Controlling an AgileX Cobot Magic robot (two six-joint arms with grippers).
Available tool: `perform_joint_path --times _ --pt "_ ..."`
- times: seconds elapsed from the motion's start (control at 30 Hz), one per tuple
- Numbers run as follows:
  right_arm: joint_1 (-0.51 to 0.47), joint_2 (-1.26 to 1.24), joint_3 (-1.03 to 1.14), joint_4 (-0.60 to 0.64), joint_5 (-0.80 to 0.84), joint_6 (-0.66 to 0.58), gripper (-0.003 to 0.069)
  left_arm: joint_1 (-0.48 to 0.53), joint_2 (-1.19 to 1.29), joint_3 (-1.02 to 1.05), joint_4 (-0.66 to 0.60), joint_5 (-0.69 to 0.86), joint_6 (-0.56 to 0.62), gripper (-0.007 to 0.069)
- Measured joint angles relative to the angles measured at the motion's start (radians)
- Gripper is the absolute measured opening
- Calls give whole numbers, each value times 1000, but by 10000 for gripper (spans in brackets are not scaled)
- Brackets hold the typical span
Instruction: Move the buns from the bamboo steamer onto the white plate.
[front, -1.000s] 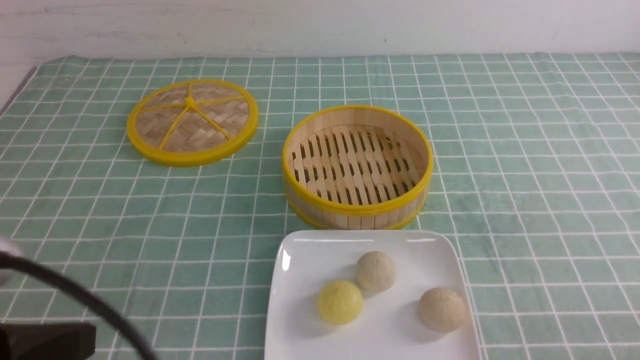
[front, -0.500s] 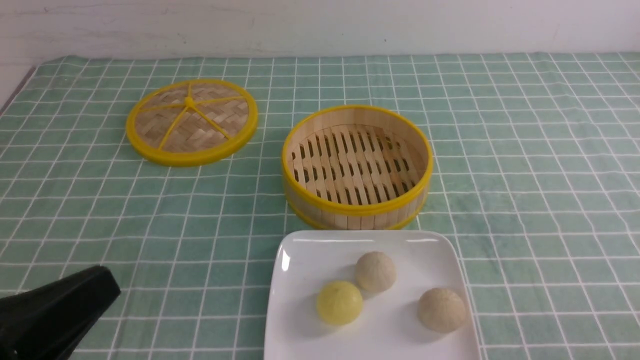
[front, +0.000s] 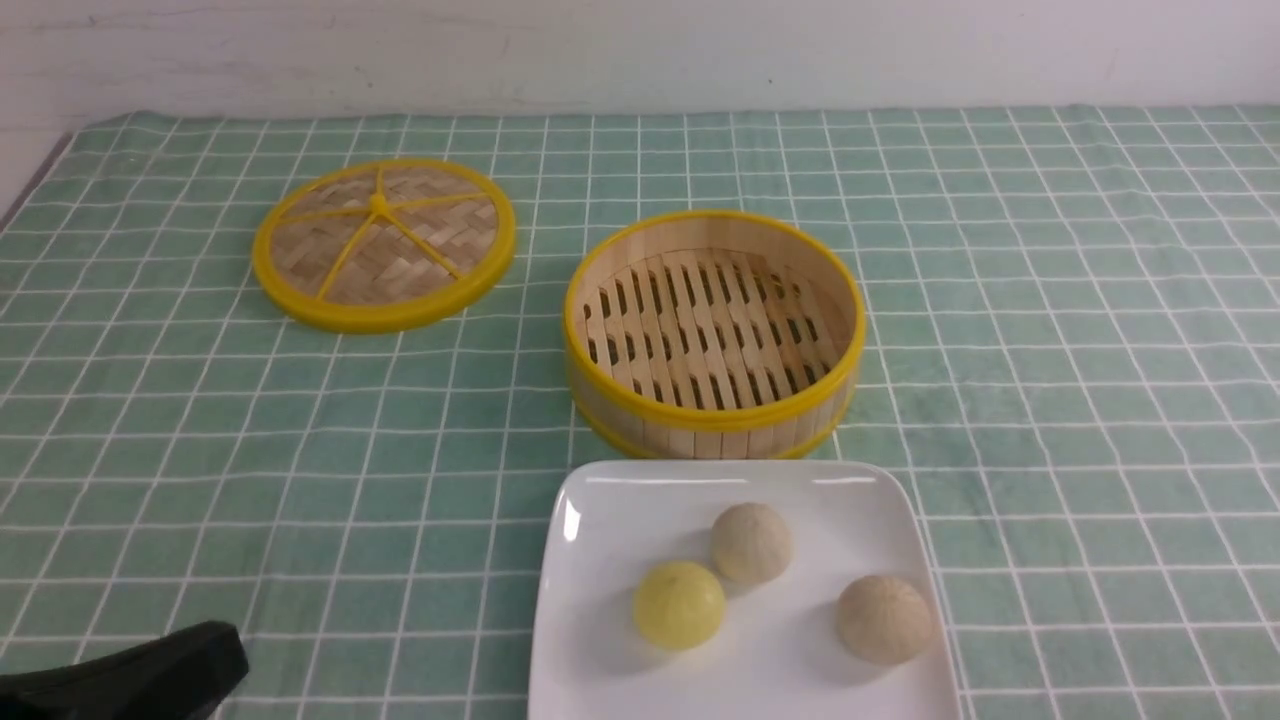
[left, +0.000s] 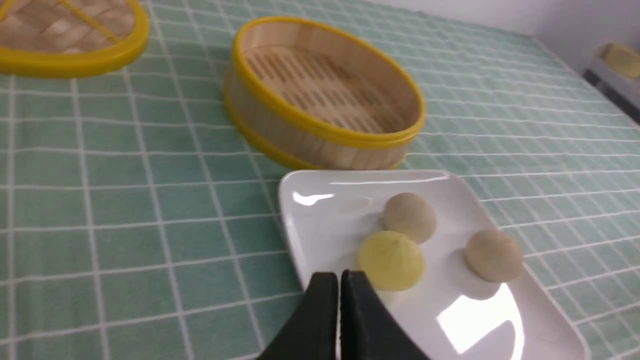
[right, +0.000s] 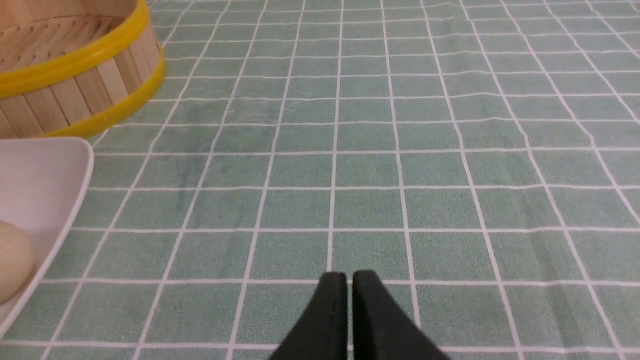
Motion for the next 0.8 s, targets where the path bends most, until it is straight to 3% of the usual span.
perform_joint_path --times 0.17,0.47,0.6,0.8 --pt "0 0 0 -1 0 0 49 201 -35 64 -3 14 68 43" --pt "0 0 0 0 0 0 62 630 -177 226 -127 -78 389 50" --pt "0 0 0 0 0 0 66 723 -208 295 -160 -104 423 54" --pt "0 0 0 1 0 0 74 740 -242 322 -165 -98 427 58"
